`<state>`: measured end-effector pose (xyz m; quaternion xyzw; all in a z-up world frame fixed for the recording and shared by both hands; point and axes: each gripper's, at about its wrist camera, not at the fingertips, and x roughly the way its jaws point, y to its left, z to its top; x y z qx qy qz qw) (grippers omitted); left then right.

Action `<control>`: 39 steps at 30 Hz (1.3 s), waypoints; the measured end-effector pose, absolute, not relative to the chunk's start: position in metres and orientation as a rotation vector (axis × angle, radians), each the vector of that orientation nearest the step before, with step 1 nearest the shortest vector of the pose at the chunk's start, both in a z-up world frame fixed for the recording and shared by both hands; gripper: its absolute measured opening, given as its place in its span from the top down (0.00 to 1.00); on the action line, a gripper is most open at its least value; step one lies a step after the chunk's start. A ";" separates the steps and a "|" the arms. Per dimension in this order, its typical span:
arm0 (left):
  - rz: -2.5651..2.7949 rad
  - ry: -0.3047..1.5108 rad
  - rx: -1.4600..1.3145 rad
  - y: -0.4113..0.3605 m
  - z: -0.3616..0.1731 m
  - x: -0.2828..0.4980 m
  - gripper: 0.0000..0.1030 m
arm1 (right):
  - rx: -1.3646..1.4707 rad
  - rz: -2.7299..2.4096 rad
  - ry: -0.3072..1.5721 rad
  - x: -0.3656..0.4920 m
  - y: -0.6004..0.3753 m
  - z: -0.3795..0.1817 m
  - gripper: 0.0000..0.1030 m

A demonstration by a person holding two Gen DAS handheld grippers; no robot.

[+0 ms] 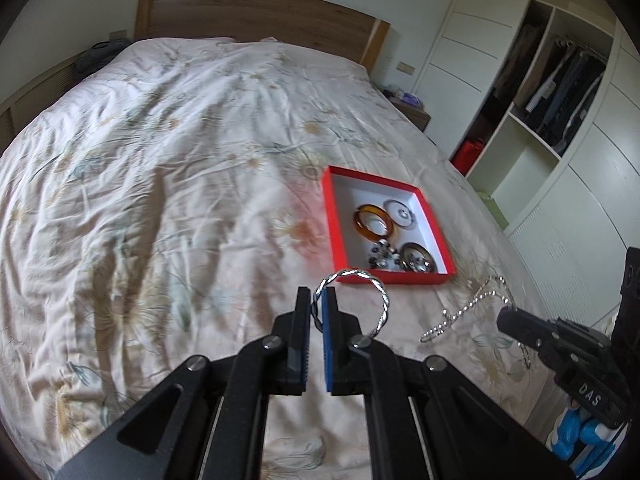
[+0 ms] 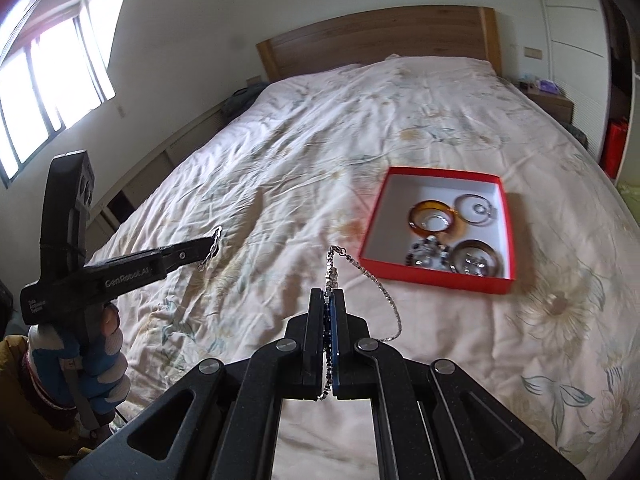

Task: Organize jewelry
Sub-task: 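Carry the silver ring and chain necklace over the red box and lower them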

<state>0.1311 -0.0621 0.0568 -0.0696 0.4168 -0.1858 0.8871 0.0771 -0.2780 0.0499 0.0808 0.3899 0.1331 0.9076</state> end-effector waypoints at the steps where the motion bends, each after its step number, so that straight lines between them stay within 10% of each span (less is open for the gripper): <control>1: -0.393 0.870 -0.138 -0.067 0.056 0.132 0.96 | 0.172 0.267 0.803 0.077 -0.283 0.050 0.97; 39: -0.421 0.984 0.053 -0.262 -0.053 0.379 0.95 | 0.164 0.117 0.862 0.296 -0.404 -0.046 0.97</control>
